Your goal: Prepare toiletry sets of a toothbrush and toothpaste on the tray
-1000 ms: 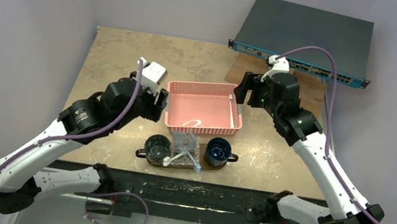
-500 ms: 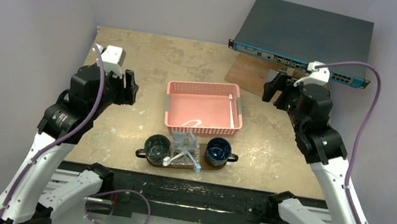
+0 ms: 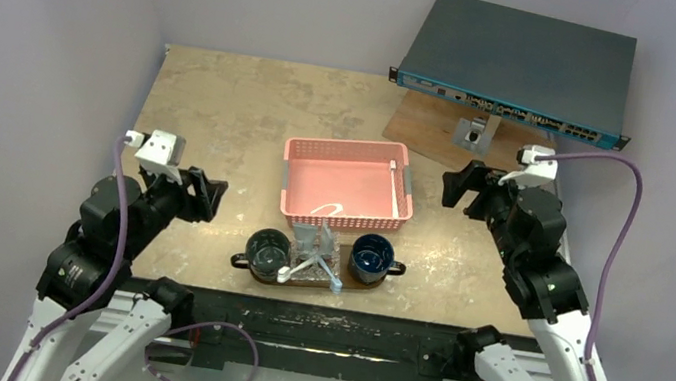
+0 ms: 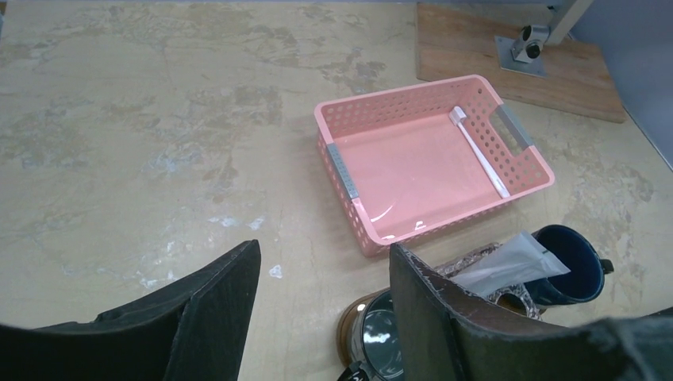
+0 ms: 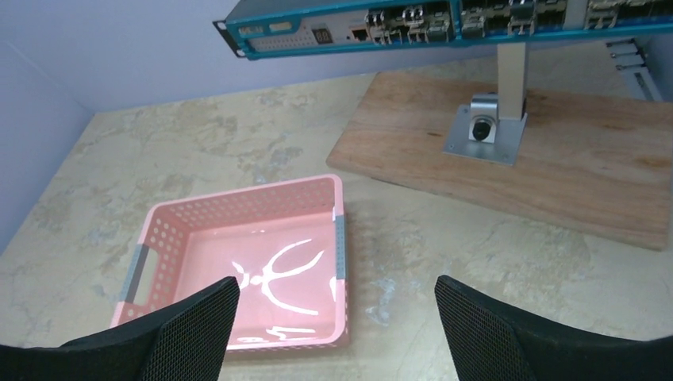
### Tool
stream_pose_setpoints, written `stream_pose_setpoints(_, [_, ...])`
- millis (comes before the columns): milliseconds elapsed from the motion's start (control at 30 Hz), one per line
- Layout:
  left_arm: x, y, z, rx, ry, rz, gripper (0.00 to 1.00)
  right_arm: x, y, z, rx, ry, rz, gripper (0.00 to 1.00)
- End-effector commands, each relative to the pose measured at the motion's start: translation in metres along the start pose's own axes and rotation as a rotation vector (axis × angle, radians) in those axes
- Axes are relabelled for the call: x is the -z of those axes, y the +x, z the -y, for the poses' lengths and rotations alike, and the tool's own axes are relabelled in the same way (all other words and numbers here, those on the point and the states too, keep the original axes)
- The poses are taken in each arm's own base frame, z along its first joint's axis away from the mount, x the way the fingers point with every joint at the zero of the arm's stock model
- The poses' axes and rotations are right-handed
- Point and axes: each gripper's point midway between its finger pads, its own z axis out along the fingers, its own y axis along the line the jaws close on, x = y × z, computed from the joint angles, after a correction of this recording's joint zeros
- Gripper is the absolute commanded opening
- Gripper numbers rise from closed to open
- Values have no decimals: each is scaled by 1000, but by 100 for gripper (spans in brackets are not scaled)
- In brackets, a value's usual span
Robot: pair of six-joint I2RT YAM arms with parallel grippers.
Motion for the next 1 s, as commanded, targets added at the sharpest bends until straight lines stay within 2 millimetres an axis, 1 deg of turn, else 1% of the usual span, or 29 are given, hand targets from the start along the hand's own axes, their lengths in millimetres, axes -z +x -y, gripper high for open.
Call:
stream_pose_setpoints(0, [3,9,9,32,63,23,60,-2,6,-7,-30,-57,36,96])
stream_pose_setpoints(100, [7,17,9,39,76,24,60,0,19,-5,-60,-75,55,99])
stream_pose_setpoints(133, [8,21,13,42,100,18,60,2,19,-8,-69,-99,63,99])
stream_pose_setpoints(267, [10,30,17,46,132,7,64,10,19,-15,-128,-154,113,99])
stream_pose_setpoints(433, [12,30,21,51,158,22,66,18,26,-3,-153,-132,166,99])
stream_pose_setpoints(500, [14,30,23,52,171,27,66,21,28,-2,-162,-137,176,99])
stream_pose_setpoints(667, [17,29,24,41,184,43,66,29,27,-2,-185,-155,210,99])
stream_pose_setpoints(833, [18,29,25,34,188,47,67,35,19,-6,-166,-181,229,99])
stream_pose_setpoints(967, [17,29,24,30,187,46,67,32,19,-5,-177,-172,224,99])
